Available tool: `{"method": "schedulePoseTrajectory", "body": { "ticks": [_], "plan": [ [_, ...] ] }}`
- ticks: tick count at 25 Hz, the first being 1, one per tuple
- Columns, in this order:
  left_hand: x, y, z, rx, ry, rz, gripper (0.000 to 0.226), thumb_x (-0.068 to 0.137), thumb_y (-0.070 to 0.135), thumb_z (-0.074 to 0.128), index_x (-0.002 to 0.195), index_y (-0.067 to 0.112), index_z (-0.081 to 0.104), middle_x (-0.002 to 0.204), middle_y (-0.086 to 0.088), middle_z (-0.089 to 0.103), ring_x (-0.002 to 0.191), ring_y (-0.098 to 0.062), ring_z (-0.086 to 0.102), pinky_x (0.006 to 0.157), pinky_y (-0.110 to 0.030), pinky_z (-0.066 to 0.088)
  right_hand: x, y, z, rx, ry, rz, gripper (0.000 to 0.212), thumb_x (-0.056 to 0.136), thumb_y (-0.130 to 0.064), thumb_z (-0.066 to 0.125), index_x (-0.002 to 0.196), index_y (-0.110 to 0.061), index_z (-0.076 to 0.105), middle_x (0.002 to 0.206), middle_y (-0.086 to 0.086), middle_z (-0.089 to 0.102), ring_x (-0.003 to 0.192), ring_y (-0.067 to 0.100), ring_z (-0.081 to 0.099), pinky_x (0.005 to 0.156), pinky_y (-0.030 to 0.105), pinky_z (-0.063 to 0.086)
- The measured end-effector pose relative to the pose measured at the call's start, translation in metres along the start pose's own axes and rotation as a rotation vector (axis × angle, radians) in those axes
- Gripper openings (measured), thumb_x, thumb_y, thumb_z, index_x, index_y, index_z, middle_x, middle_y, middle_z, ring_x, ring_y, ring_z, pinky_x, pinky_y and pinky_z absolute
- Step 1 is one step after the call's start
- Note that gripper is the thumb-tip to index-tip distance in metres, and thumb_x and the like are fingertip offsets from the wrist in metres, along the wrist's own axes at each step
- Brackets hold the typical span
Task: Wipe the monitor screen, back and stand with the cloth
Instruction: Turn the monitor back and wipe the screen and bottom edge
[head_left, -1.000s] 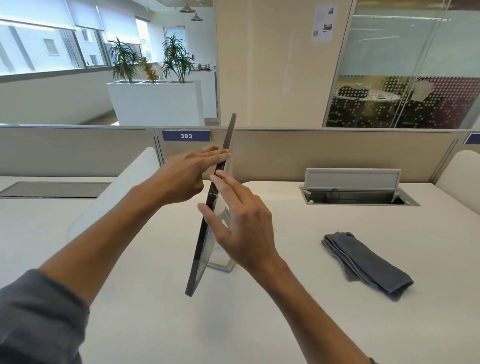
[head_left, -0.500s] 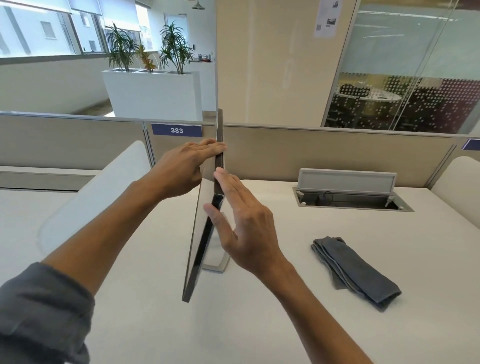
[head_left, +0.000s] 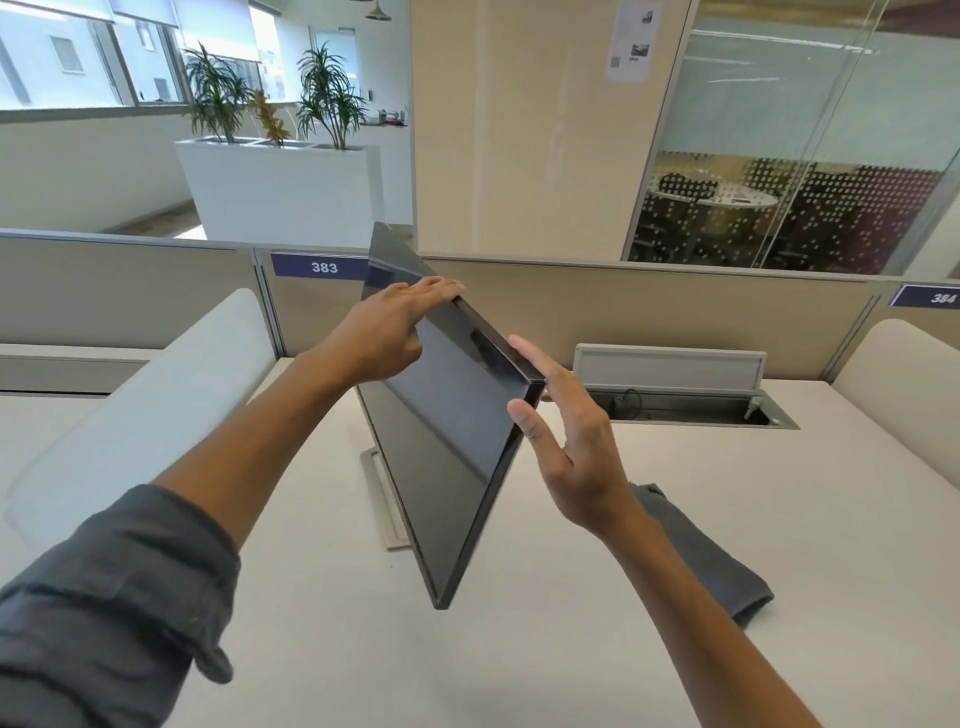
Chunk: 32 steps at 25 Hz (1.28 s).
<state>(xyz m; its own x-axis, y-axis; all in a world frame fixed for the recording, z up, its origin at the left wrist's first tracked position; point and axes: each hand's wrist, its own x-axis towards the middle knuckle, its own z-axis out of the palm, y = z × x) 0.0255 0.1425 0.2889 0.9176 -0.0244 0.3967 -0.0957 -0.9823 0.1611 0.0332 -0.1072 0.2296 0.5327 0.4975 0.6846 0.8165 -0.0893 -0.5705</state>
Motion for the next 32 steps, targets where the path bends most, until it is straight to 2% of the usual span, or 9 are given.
{"method": "schedulePoseTrajectory", "body": {
  "ticks": [4, 6, 9, 13, 15, 18, 22, 27, 32],
  "plan": [
    [0.014, 0.007, 0.005, -0.013, -0.020, -0.025, 0.081, 0.078, -0.009, 0.038, 0.148, 0.030, 0.030, 0.157, 0.007, 0.027, 0.135, -0.027, 0.037, 0.099, -0.050, 0.044, 0.002, 0.018, -0.019, 0.012, 0.058, 0.074, 0.045, 0.097, -0.027, 0.049, 0.141, -0.017, 0.045, 0.135, -0.013, 0.055, 0.113, 0.002, 0.054, 0.092, 0.025, 0.046],
    [0.023, 0.009, 0.009, -0.007, -0.032, -0.028, 0.080, 0.078, -0.007, 0.038, 0.149, 0.030, 0.029, 0.157, 0.009, 0.026, 0.132, -0.030, 0.038, 0.098, -0.050, 0.044, 0.006, 0.029, -0.029, -0.003, 0.084, 0.135, 0.044, 0.098, -0.024, 0.050, 0.141, -0.018, 0.047, 0.099, -0.026, 0.061, 0.084, -0.007, 0.053, 0.076, 0.011, 0.041],
    [0.036, 0.015, 0.015, 0.011, -0.036, -0.041, 0.079, 0.079, -0.004, 0.039, 0.149, 0.031, 0.026, 0.157, 0.010, 0.024, 0.136, -0.033, 0.032, 0.103, -0.052, 0.040, 0.010, 0.046, -0.045, -0.013, 0.112, 0.235, 0.042, 0.100, -0.021, 0.050, 0.142, -0.021, 0.045, 0.049, -0.018, 0.035, 0.048, 0.001, 0.035, 0.052, 0.010, 0.028],
    [0.048, 0.021, 0.022, 0.029, -0.020, -0.032, 0.078, 0.079, -0.003, 0.040, 0.150, 0.024, 0.026, 0.158, 0.004, 0.025, 0.143, -0.023, 0.024, 0.117, -0.040, 0.016, 0.019, 0.070, -0.062, 0.020, 0.145, 0.297, 0.040, 0.100, -0.029, 0.048, 0.140, -0.025, 0.046, 0.055, -0.004, 0.031, 0.046, 0.005, 0.023, 0.046, 0.015, 0.021],
    [0.055, 0.020, 0.026, 0.033, -0.018, -0.017, 0.080, 0.076, -0.003, 0.041, 0.150, 0.023, 0.027, 0.157, 0.002, 0.028, 0.143, -0.020, 0.026, 0.119, -0.040, 0.013, 0.025, 0.085, -0.069, 0.005, 0.168, 0.313, 0.042, 0.099, -0.039, 0.049, 0.138, -0.022, 0.052, 0.059, 0.009, 0.054, 0.053, 0.007, 0.041, 0.048, 0.026, 0.033],
    [0.063, 0.015, 0.033, 0.044, -0.036, 0.004, 0.083, 0.073, -0.002, 0.041, 0.150, 0.023, 0.026, 0.157, 0.002, 0.027, 0.143, -0.019, 0.027, 0.120, -0.044, 0.012, 0.033, 0.103, -0.079, 0.078, 0.232, 0.345, 0.038, 0.097, -0.036, 0.055, 0.130, -0.017, 0.060, 0.114, 0.010, 0.070, 0.108, 0.015, 0.063, 0.087, 0.045, 0.055],
    [0.067, 0.014, 0.039, 0.072, -0.035, 0.032, 0.085, 0.073, -0.001, 0.043, 0.151, 0.024, 0.022, 0.158, 0.004, 0.024, 0.144, -0.017, 0.023, 0.119, -0.048, 0.012, 0.044, 0.106, -0.086, 0.213, 0.311, 0.411, 0.024, 0.093, -0.017, 0.062, 0.116, -0.010, 0.066, 0.091, -0.024, 0.072, 0.094, -0.004, 0.067, 0.078, 0.012, 0.050],
    [0.064, 0.010, 0.041, 0.089, -0.044, 0.066, 0.086, 0.076, 0.005, 0.045, 0.153, 0.022, 0.013, 0.161, 0.004, 0.014, 0.148, -0.012, 0.006, 0.120, -0.051, 0.006, 0.041, 0.109, -0.081, 0.228, 0.417, 0.463, 0.027, 0.088, -0.025, 0.067, 0.112, -0.012, 0.070, 0.092, -0.016, 0.074, 0.092, 0.001, 0.068, 0.078, 0.013, 0.052],
    [0.024, -0.011, 0.062, 0.001, 0.173, 0.018, 0.078, 0.079, 0.008, 0.049, 0.152, 0.017, 0.021, 0.160, 0.001, 0.017, 0.148, -0.014, 0.009, 0.120, -0.043, 0.012, 0.012, 0.089, -0.038, 0.068, 0.649, 0.474, 0.034, 0.090, -0.038, 0.065, 0.119, -0.021, 0.065, 0.112, -0.008, 0.067, 0.105, 0.007, 0.062, 0.084, 0.017, 0.049]
  ]
}}
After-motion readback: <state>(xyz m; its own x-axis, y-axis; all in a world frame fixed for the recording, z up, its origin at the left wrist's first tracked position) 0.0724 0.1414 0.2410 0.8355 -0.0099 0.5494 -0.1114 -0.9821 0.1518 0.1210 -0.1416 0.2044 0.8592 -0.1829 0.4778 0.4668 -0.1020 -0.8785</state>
